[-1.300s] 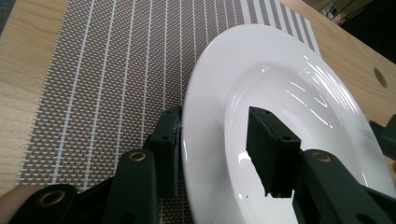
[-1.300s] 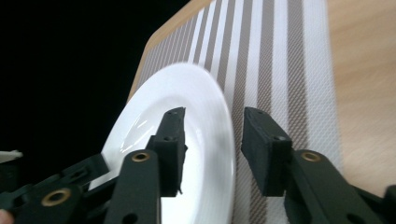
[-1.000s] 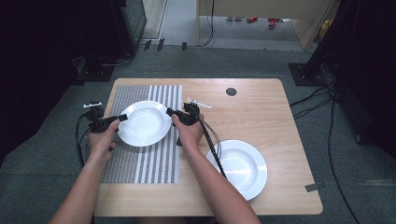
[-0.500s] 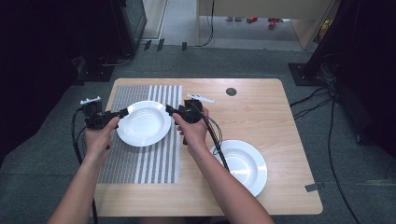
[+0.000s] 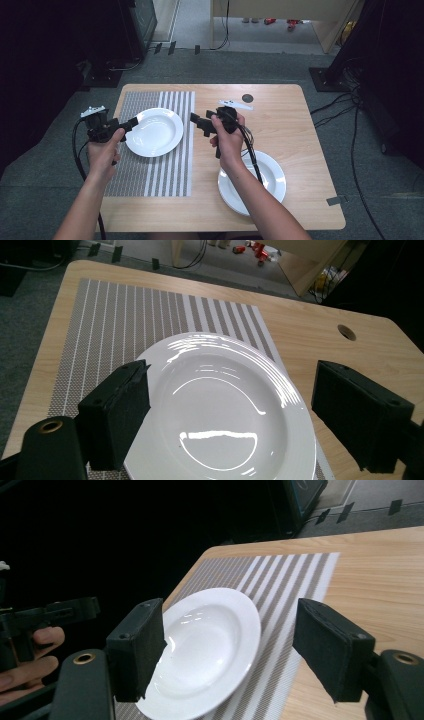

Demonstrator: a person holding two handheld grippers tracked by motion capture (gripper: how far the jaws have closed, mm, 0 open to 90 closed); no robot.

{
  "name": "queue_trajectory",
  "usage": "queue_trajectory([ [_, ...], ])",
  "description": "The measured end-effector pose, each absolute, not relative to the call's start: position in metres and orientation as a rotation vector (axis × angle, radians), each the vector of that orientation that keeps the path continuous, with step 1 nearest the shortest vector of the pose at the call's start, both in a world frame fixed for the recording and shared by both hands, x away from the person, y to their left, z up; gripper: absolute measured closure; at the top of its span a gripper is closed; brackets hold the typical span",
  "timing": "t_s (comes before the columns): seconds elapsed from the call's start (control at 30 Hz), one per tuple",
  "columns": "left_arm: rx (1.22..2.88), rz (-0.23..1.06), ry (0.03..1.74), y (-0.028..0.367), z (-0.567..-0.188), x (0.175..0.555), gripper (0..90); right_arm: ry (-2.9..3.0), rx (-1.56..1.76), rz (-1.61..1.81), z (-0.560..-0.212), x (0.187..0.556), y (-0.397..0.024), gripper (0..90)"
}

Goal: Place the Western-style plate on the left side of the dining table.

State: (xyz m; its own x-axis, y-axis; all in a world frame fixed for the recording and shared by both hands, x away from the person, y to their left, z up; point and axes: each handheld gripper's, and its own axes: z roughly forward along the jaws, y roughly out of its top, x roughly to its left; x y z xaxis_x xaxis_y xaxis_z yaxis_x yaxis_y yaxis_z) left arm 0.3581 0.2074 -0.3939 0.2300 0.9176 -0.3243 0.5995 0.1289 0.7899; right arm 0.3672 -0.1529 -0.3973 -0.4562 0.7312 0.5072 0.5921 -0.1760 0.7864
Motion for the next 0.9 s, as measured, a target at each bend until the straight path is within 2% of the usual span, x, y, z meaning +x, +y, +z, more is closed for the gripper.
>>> queue_trajectory([
  [0.47,1.581,0.425,1.394,0.194,-0.387,0.326,15.9,1.88,1.559,1.662,-0.392,0.336,-0.213,28.1],
  [0.9,1.588,0.45,1.384,0.186,-0.401,0.298,16.0,1.808,1.594,1.606,-0.398,0.307,-0.269,27.8],
])
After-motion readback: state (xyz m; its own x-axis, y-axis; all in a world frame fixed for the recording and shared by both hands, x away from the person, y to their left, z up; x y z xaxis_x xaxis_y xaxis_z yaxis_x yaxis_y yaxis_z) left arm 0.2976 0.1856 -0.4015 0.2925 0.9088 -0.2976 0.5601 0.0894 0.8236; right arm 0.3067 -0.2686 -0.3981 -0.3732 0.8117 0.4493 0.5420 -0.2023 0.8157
